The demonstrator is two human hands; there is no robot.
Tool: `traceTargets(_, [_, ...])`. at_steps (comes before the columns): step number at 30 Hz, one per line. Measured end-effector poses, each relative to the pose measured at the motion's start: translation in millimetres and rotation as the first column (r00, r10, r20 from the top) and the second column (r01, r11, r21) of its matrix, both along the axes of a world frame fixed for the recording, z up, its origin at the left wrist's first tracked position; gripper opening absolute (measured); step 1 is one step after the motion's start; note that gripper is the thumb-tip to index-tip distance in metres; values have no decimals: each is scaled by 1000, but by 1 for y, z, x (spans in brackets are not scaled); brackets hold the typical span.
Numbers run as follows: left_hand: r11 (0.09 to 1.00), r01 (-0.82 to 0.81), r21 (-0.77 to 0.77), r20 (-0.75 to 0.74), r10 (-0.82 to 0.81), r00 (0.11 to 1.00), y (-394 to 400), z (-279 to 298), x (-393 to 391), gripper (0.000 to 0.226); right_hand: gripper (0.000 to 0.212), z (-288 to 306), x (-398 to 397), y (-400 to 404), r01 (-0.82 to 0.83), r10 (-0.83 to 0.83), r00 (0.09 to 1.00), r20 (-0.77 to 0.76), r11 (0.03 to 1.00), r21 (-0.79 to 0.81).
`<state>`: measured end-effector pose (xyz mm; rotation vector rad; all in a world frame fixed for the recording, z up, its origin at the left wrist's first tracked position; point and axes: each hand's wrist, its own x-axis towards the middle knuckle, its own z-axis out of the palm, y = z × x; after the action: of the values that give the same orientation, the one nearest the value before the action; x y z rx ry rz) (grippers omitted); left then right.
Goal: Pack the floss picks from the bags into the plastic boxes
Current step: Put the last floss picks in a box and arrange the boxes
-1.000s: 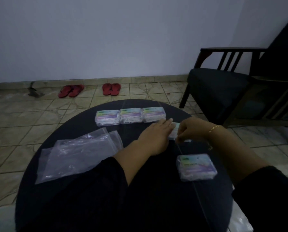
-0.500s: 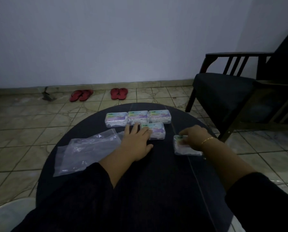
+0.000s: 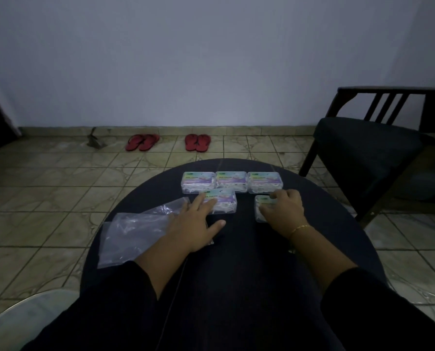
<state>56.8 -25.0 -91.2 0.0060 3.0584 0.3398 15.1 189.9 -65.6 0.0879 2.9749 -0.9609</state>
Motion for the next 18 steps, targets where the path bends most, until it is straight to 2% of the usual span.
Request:
traceTargets(3, [1000, 0, -12, -4, -1, 1000, -9, -3, 1, 68, 37, -8, -3, -11, -66, 76, 993, -86, 991, 118])
traceTargets(8, [1000, 24, -5, 14, -24, 1000, -14, -2, -6, 65, 43, -18, -4, -23, -172, 196, 977, -83, 957, 233])
traceTargets(18, [998, 24, -55, 16, -23, 1000, -10, -6, -14, 60, 51, -22, -7, -40, -196, 208, 978, -20, 945, 263])
